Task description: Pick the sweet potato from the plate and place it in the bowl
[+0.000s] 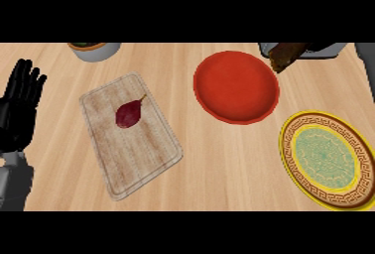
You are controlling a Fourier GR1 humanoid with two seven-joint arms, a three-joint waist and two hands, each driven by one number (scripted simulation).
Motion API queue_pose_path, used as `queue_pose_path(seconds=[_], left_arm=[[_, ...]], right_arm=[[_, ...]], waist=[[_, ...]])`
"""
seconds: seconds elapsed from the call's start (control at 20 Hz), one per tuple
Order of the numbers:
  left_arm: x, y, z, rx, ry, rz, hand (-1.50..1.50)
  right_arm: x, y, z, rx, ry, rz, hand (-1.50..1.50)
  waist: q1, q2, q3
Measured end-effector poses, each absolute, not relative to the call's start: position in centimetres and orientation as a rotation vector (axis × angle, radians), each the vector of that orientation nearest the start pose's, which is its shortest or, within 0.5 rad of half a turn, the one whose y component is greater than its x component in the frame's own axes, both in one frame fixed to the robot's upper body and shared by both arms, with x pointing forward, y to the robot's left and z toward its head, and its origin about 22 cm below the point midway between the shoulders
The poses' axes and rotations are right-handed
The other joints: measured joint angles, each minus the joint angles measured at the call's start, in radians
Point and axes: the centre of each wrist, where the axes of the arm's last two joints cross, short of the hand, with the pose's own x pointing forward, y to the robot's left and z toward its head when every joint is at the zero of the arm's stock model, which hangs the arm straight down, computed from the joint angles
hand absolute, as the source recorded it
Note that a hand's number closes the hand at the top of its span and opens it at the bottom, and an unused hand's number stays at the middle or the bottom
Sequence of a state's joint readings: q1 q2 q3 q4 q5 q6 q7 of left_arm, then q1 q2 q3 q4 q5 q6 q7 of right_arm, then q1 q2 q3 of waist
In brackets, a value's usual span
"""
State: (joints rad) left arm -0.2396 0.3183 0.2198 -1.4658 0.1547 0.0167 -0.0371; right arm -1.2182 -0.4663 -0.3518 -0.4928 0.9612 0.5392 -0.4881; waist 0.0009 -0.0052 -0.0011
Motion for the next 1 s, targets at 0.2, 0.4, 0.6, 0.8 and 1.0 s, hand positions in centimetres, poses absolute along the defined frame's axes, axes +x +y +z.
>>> queue_pose_path(seconds=[0.2,0.4,0.6,0.8,1.0], left_arm=[[29.9,32.9,7.7,0.239,-1.781,0.032,0.0],[30.0,32.9,8.4,0.234,-1.784,0.029,0.0],[30.3,32.7,8.5,0.226,-1.785,0.025,0.0],[30.1,33.1,9.0,0.219,-1.797,0.019,0.0],[30.1,32.9,8.8,0.214,-1.799,0.011,0.0]], right_arm=[[46.5,-27.0,20.1,-0.354,-1.602,1.229,1.5],[46.2,-24.4,16.5,-0.436,-1.561,1.261,1.5],[46.0,-22.8,13.1,-0.478,-1.482,1.192,-1.5],[45.8,-22.1,10.8,-0.413,-1.44,1.104,-1.5],[45.3,-21.7,8.4,-0.292,-1.479,0.972,-1.5]], waist=[[-0.002,0.002,0.0],[0.005,0.004,0.001],[0.013,0.009,0.001],[0.019,0.011,0.001],[0.024,0.014,0.002]])
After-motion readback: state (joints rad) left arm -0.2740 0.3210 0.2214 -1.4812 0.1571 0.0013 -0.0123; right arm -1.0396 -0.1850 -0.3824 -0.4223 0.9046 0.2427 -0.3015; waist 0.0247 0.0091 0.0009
